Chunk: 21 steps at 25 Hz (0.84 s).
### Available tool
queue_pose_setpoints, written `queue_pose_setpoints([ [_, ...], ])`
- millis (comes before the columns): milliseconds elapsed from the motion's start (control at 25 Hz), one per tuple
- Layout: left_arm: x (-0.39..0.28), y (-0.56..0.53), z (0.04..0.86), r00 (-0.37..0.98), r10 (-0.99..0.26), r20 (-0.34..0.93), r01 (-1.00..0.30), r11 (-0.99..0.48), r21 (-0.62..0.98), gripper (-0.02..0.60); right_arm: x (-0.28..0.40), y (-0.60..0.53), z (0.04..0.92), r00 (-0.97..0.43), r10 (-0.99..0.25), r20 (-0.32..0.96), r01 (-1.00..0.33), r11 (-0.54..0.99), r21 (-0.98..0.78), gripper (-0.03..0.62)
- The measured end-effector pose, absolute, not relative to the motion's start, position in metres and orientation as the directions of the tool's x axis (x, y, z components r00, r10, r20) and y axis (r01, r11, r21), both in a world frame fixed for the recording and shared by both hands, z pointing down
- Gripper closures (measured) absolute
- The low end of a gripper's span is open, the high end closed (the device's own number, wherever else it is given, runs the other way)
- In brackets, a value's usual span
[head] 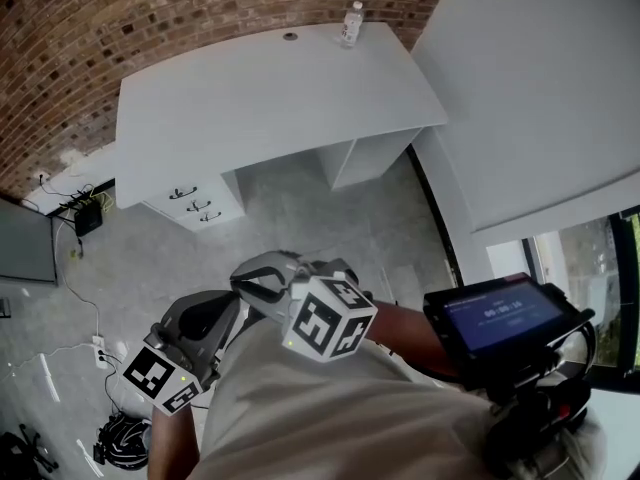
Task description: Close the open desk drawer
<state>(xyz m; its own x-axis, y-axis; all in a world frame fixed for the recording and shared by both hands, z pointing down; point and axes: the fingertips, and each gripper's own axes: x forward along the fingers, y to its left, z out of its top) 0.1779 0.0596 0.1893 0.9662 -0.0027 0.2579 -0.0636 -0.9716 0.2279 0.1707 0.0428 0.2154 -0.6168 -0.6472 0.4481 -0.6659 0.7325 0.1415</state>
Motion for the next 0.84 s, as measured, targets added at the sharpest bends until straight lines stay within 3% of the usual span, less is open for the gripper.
queue_pose_setpoints([
  [840,0.1814,0.0548,0.1946,0.960,0.030,0.280,-0.045,-0.965,0.258,0.577,0.1734,0.0389,0.2216,-0.588,-0.652,0.479,-0.682,0.718,0.139,0.585],
])
